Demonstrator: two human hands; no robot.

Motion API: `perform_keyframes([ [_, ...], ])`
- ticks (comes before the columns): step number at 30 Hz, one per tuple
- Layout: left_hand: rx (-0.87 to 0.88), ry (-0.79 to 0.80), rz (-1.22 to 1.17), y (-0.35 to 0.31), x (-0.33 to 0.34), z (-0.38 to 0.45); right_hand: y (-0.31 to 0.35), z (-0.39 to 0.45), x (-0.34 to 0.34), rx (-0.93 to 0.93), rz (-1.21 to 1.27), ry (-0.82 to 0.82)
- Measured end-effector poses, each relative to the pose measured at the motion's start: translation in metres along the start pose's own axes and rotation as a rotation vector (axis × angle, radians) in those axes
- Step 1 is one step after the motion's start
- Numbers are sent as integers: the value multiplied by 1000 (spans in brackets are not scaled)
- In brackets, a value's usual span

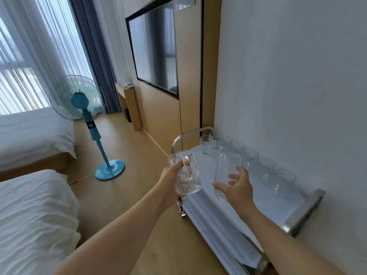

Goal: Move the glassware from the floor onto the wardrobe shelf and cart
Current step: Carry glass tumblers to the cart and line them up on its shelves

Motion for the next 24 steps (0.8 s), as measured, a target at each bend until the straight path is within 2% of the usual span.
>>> perform_keyframes([
  [4, 29, -132, 159, -22, 6, 57, -11, 59, 11, 16, 21, 3],
  [10, 55, -163, 360, -35, 26, 146, -36, 128, 8, 76, 29, -31],
  [20, 0, 83, 762, 3, 64, 295, -98, 208, 9, 243, -8, -204],
  [24, 34, 204, 1031, 13, 76, 359, -116, 231, 20, 315, 4, -306],
])
Point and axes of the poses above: each hand's wrist, its own z-axis towards the middle knuckle, its own x-axis out of the palm, y = z × x, the point moved 9 cm from there along z, towards the middle knuckle, and after that the axes turned 5 degrees about -z, right-handed, at the moved point
